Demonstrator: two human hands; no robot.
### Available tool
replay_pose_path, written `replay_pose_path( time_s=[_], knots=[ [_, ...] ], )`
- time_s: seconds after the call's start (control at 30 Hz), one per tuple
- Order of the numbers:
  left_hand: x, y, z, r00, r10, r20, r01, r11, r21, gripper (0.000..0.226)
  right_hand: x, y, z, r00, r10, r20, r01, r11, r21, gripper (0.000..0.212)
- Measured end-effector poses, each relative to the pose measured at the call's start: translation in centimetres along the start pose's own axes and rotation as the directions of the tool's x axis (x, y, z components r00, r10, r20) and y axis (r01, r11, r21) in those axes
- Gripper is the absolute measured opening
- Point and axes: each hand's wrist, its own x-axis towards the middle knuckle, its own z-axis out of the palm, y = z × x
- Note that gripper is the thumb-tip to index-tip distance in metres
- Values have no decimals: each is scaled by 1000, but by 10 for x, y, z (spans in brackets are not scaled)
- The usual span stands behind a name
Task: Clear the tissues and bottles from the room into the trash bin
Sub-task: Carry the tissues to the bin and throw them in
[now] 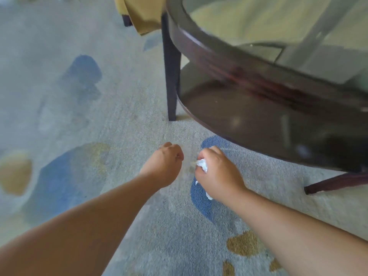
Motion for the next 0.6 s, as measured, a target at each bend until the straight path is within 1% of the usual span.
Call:
replay_pose_path(
  time_s=[0.13, 0.2, 0.43, 0.53, 0.6],
  knots=[
    [-52, 37, -85, 996, -92, -3, 92, 995, -44, 26, -26, -73, -69, 999, -52, -17, 52, 998, 17, 19],
    [-77, 60, -126, 993, -117, -21, 116, 991, -65, 26, -38, -107, -107, 996, -84, -33, 85, 996, 29, 20],
    [-136, 145, -259, 988, -99, -115, 98, 995, -13, 26, -75, -203, -236, 980, -190, -60, 193, 981, 37, 15],
    [-162, 184, -315, 984, -83, -159, 82, 997, -12, 20, -91, -238, -292, 965, -251, -77, 253, 967, 16, 11],
    [-182, 208, -348, 985, -63, -162, 65, 998, 9, 19, -100, -260, -325, 955, -281, -90, 282, 959, 6, 8]
  ],
)
